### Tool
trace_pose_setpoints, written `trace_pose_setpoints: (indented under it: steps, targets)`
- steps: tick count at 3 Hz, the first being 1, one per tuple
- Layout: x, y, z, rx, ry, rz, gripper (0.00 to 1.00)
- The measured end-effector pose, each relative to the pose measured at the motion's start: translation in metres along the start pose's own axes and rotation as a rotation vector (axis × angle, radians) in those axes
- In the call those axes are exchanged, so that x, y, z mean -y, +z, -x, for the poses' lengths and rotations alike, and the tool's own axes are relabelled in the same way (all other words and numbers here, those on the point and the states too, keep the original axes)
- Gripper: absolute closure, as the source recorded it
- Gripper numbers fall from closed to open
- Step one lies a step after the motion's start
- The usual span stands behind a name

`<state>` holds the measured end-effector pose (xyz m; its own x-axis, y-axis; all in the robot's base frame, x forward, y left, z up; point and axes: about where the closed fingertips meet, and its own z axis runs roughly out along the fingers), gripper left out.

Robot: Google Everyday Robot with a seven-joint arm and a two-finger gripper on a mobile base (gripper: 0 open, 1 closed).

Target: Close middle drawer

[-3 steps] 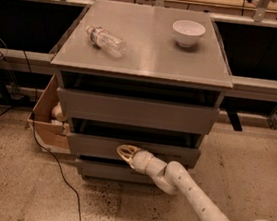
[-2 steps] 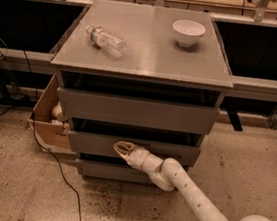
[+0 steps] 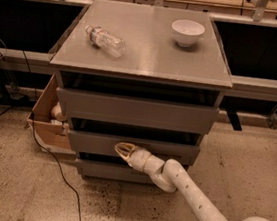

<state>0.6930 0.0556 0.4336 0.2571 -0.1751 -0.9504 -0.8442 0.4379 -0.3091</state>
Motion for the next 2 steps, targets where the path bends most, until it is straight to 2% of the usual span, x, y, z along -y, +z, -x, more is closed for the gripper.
trace_pose_setpoints:
  steps: [1, 2]
  targets:
    - [-0.020, -0.048, -0.007, -0.020, 0.012, 0.025, 1.00]
    - [-0.040, -0.112, -0.001, -0.044, 0.005, 0.051, 1.00]
